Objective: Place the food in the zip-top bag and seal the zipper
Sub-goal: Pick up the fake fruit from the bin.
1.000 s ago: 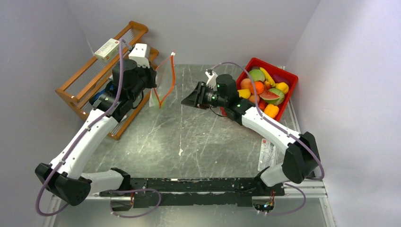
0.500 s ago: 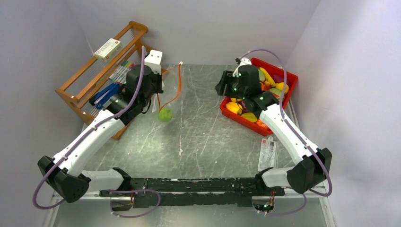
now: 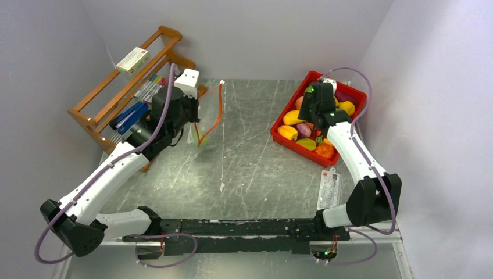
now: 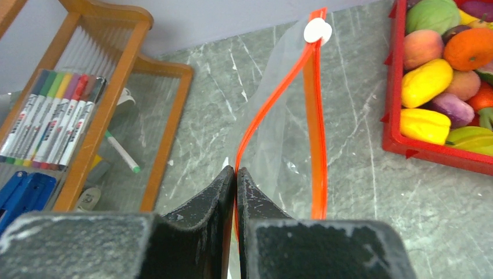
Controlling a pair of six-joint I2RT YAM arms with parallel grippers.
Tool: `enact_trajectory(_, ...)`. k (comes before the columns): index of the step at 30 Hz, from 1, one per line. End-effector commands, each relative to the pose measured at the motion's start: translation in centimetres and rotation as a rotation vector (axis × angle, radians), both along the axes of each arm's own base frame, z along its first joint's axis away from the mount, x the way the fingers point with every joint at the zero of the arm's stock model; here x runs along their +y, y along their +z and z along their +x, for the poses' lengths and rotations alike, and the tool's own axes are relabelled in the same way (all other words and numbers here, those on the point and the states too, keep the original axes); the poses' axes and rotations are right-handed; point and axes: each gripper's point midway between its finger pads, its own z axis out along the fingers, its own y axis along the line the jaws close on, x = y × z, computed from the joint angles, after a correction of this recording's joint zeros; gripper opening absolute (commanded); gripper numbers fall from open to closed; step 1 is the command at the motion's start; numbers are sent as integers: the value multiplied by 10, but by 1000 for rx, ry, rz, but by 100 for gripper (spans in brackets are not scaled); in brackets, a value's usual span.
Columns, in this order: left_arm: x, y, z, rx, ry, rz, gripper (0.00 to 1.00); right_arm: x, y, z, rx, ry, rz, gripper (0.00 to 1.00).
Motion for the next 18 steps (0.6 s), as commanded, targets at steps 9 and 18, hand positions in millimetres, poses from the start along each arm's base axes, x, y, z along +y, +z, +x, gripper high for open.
enact_trajectory(9,-21,3,-28,41,-128,-154,7,-56,-28,66,-85,-204,32,69)
enact_trajectory(18,-38,7,-41,12,-257,-189,7,-72,-58,94,-27,-188,22,79)
